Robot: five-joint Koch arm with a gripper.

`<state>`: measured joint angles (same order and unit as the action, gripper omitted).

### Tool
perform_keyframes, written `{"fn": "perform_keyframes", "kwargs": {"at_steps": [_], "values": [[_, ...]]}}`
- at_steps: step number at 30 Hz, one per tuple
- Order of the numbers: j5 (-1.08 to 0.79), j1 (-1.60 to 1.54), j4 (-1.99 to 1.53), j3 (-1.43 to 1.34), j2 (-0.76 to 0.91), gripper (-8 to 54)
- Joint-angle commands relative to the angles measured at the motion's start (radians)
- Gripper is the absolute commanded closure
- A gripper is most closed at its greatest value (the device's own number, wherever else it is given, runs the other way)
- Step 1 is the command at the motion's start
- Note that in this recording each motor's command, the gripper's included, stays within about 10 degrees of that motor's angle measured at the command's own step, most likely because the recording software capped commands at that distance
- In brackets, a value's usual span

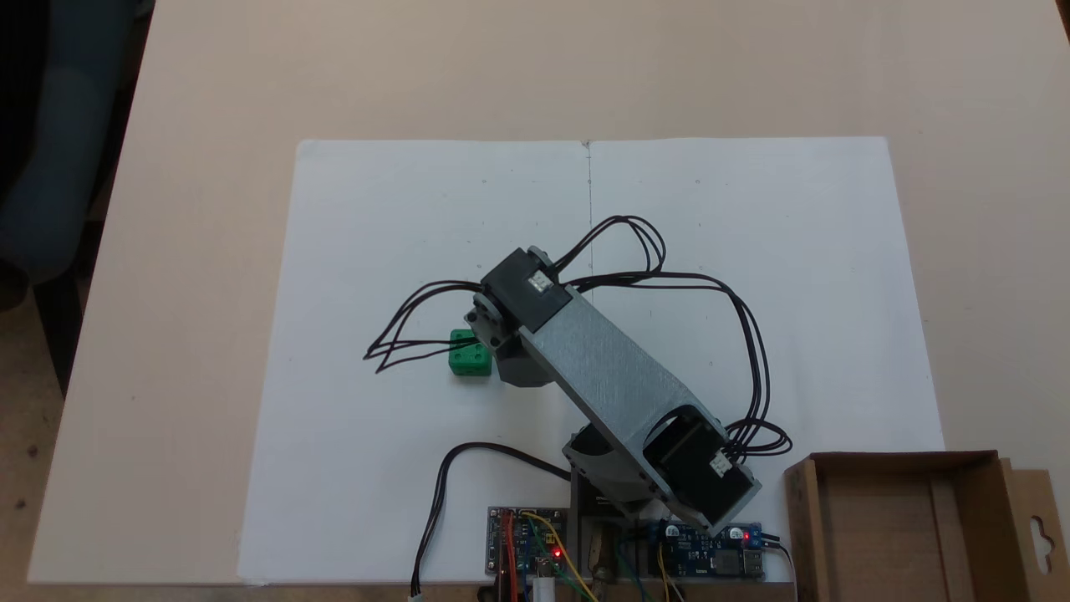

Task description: Grasp a green dice and put it in the bin.

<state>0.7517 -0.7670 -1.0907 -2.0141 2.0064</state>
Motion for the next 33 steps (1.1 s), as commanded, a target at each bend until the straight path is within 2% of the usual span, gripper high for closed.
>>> {"fn": "perform_keyframes", "kwargs": {"at_steps": [1,6,22,29,33], "values": [[0.121,-0.014,0.063,0.000,0.037,1.8],[0.127,-0.015,0.184,-0.083,0.087,1.8],[0.186,-0.095,0.207,-0.137,0.109,2.4],[0.186,-0.110,0.290,-0.137,-0.021,2.2],[0.187,-0.112,0.345,-0.137,-0.032,2.2]]}}
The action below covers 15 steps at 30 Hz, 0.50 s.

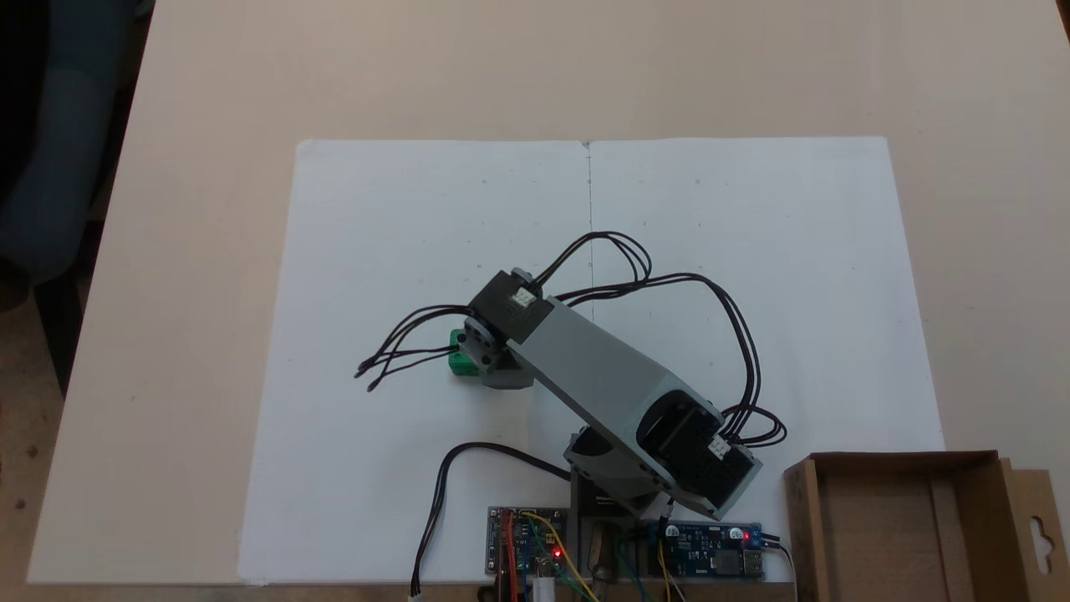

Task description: Grasp a green dice and put it in the bin.

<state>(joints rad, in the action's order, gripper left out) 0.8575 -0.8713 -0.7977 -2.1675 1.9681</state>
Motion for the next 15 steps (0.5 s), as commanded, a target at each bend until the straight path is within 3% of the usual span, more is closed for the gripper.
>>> {"fn": "perform_keyframes", "kwargs": {"at_steps": [1,15], "values": [[0.081,-0.009,0.066,0.017,0.005,2.2],[0.193,-0.075,0.086,-0.018,-0.029,2.3]]}}
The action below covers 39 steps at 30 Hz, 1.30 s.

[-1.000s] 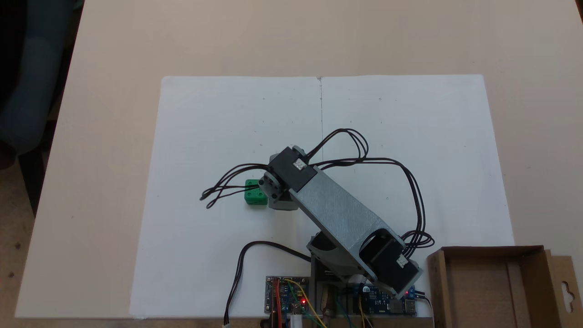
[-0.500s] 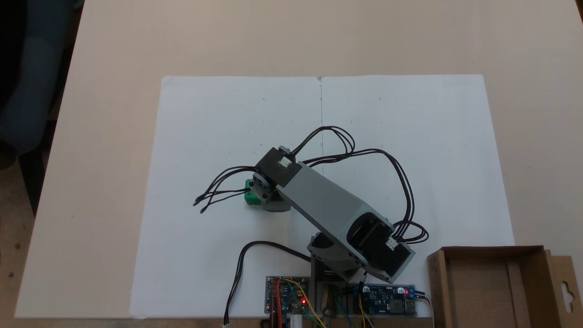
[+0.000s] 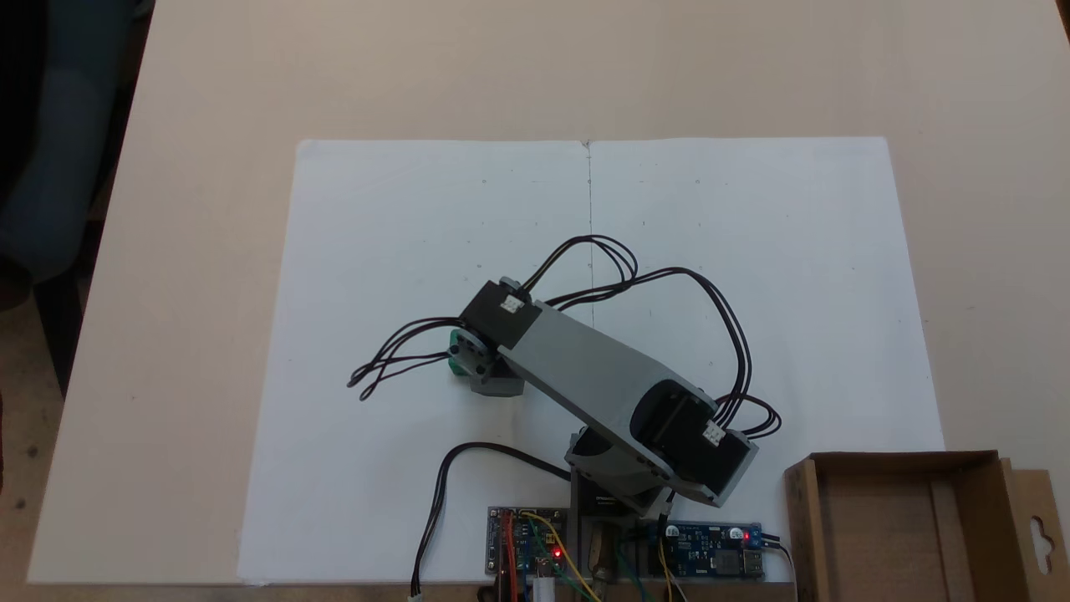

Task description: Grasp a green dice and put it in the bin.

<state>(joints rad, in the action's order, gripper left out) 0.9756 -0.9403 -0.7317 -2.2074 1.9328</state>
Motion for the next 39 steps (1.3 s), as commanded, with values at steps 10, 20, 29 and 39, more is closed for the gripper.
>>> {"fn": "perform_keyframes", "kwargs": {"at_steps": [10,20,29,39], "values": [[0.087,-0.031,0.078,0.021,-0.092,2.4],[0.137,-0.043,0.149,0.023,-0.101,3.3],[0.150,-0.064,0.224,0.023,-0.167,3.3],[0.150,-0.064,0.253,0.023,-0.210,3.4]]}}
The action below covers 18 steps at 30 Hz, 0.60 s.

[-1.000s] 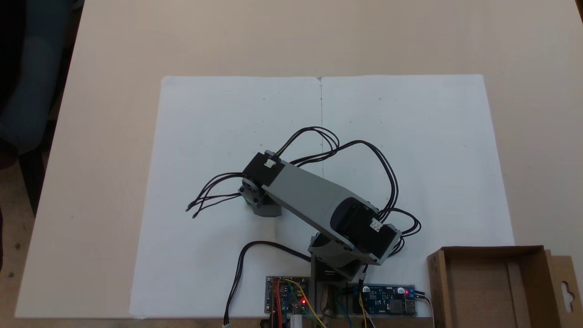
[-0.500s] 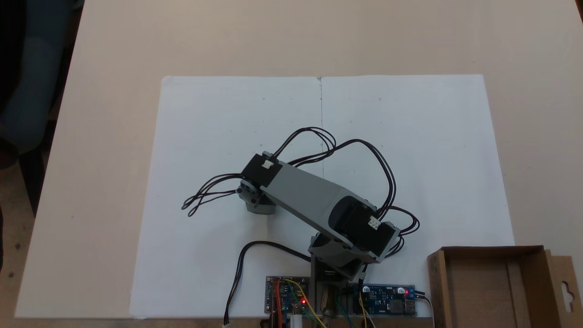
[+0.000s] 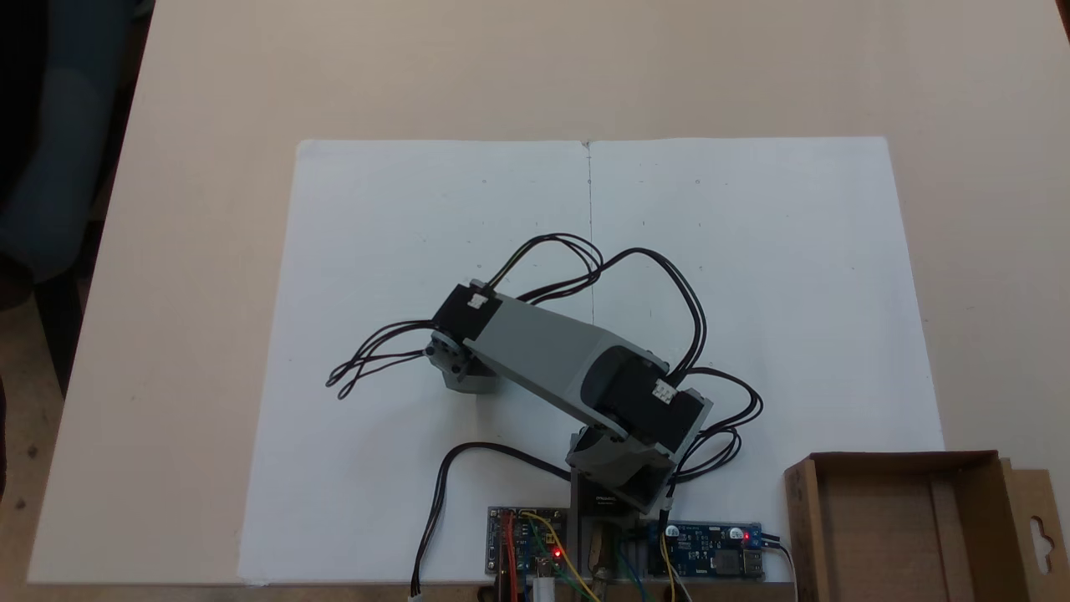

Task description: Grasp a green dice and put it in the bin.

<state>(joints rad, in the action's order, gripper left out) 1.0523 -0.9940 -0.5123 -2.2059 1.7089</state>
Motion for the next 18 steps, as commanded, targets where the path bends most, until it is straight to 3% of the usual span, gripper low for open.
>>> {"fn": "perform_keyframes", "kwargs": {"at_steps": [1,18], "values": [[0.074,-0.011,0.035,0.021,0.009,3.6],[0.072,-0.011,0.074,0.021,-0.061,5.2]]}}
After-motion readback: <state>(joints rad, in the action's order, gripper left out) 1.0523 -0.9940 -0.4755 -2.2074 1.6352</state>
